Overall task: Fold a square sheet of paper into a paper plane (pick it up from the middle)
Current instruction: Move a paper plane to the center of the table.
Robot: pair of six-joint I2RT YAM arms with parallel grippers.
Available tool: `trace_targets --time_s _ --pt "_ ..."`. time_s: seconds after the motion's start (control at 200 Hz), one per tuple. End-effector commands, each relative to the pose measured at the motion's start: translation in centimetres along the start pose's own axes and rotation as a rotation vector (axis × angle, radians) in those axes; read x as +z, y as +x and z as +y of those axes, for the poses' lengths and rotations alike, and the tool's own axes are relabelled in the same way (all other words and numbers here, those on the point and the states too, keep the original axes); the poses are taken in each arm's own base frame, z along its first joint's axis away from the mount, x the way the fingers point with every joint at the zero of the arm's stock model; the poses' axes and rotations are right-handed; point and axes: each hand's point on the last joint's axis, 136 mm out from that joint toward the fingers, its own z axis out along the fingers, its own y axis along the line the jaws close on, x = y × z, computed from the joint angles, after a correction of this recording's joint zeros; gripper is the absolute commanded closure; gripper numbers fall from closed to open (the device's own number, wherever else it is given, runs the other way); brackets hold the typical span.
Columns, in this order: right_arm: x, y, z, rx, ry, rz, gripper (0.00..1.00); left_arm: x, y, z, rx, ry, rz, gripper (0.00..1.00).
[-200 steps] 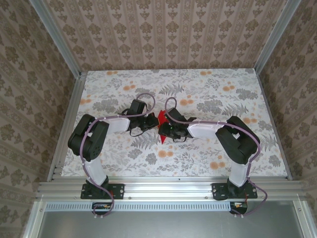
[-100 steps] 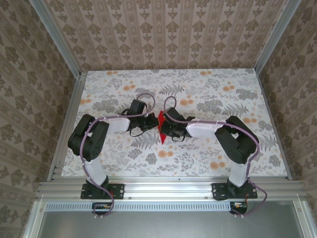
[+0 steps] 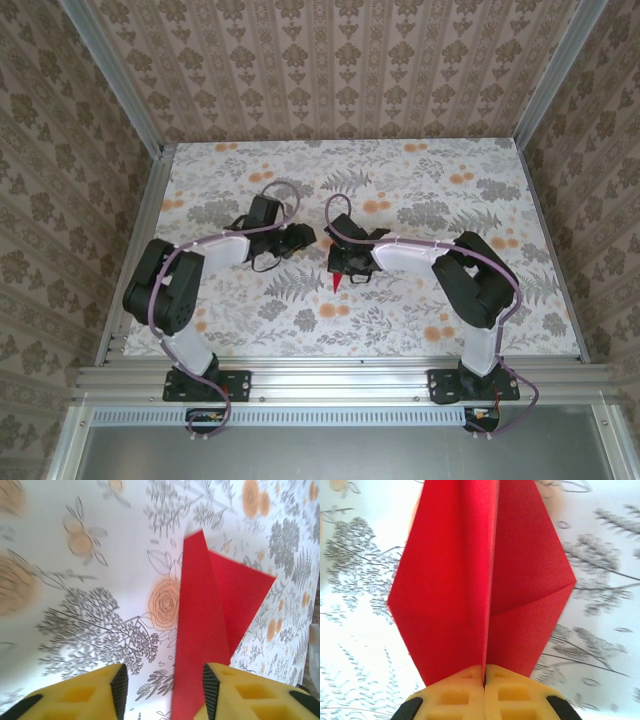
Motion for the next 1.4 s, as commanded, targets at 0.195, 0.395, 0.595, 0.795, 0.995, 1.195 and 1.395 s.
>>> trace_targets --time_s 0.195,0.395,0.595,0.795,0.995,1.195,1.395 --pt "-1.7 -0.7 -2.5 -0.13 0.189 0.001 0.9 -4.0 -2.2 3.8 -0.041 -0.123 -0.089 0.42" --pt "-0.9 -0.6 -2.4 -0.157 0.226 0.034 0.86 -4.1 -1.9 4.6 -0.049 -0.148 -0.084 0.42" --pt "0.0 -0.2 -2.4 -0.178 0.249 0.056 0.81 -3.9 -1.8 4.8 -0.052 -0.149 -0.078 0.41" --pt "0.7 0.2 -2.1 -0.214 0.288 0.067 0.81 -3.8 -1.6 5.0 -0.055 -0.149 -0.075 0.41" --pt "1.4 0.8 -3.2 -0.244 0.378 0.077 0.89 -3.8 -1.5 5.1 -0.056 -0.152 -0.073 0.41" --pt "1.7 1.2 -3.4 -0.269 0.404 0.084 0.99 -3.8 -1.4 5.1 -0.053 -0.151 -0.07 0.41" --pt "-0.6 -0.7 -1.7 -0.266 0.359 0.022 0.82 -4.3 -1.6 4.8 -0.043 -0.153 -0.081 0.41"
